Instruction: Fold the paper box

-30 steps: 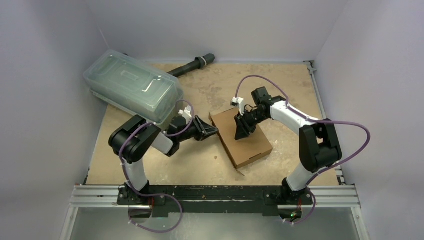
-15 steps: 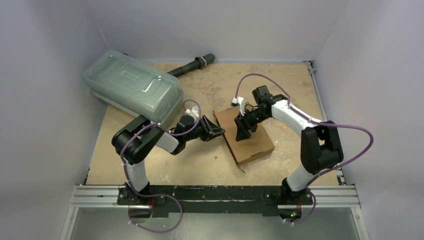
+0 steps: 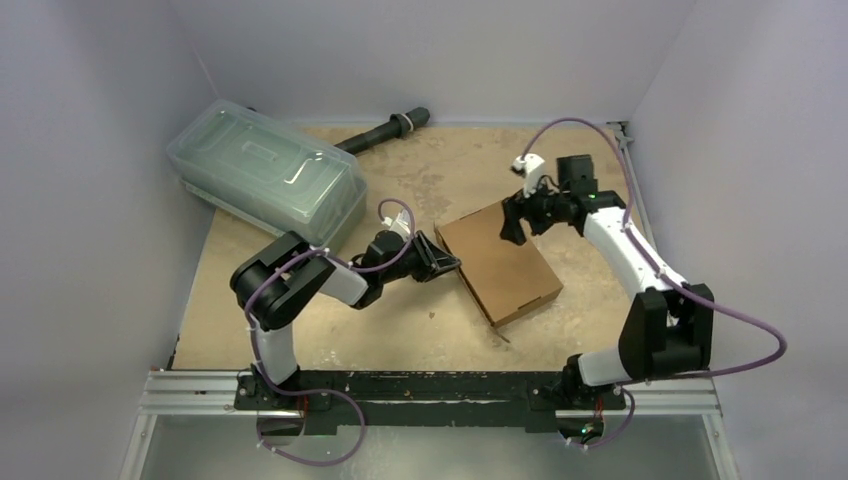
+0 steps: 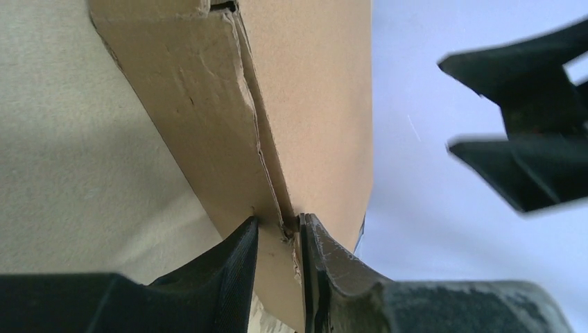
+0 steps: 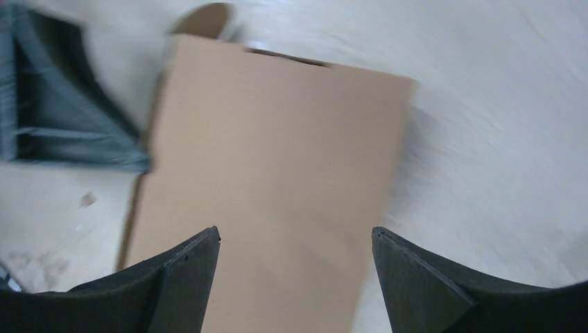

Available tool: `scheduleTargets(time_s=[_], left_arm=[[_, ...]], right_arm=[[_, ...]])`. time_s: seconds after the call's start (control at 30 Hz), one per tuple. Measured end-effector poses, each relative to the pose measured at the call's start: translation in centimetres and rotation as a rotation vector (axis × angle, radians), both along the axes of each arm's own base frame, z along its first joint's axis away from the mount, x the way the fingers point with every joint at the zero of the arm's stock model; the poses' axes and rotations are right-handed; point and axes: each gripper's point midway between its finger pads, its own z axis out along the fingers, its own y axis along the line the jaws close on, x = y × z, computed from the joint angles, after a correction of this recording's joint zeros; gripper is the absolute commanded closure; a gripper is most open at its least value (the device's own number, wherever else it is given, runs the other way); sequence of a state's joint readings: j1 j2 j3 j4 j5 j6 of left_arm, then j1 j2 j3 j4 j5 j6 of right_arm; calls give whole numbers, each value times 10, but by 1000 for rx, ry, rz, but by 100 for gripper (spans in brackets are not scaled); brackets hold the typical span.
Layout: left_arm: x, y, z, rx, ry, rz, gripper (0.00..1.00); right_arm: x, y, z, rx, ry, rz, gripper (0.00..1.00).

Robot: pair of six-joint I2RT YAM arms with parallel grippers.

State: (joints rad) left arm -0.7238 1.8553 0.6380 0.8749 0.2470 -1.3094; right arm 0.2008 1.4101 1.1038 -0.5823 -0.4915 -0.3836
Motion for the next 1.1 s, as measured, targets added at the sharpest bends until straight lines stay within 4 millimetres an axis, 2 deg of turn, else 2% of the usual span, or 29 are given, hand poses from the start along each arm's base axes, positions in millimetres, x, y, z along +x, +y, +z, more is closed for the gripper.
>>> scheduleTargets(time_s=[0.1,0.17,0.27,0.33,0.53,0.67,0.77,0.9,1.03,1.1], left_arm=[[-1,-8,0,-14,-7,-12,73],[-2,-14,0,-23,-15,-24,73],[-7,-21,-1,-29,-19,-43,73],[-10,-25,-3,-32,-21,-55,72],[-17,-33,-6,-45,-25,-83,68],[-19,-34,1,-67,-58,-93,55],[-27,-23,4,-33,-84,-99,49],[-31,0,25,33,-160,-84,41],[-9,39,47,147,-264,4,41],[5,59,44,235,-286,47,41]], right_arm=[[23,-40,-18,19,55,-167,13],[28,-52,-39,19,122,-213,13],[26,-53,-68,18,227,-221,13],[27,-53,-75,24,261,-211,15],[43,-56,-77,48,293,-106,25],[49,-58,-80,42,316,-12,30],[49,-59,-83,25,326,42,31],[47,-58,-82,2,306,99,31],[43,-48,-82,-18,290,170,31],[40,-41,-83,-26,286,204,32]])
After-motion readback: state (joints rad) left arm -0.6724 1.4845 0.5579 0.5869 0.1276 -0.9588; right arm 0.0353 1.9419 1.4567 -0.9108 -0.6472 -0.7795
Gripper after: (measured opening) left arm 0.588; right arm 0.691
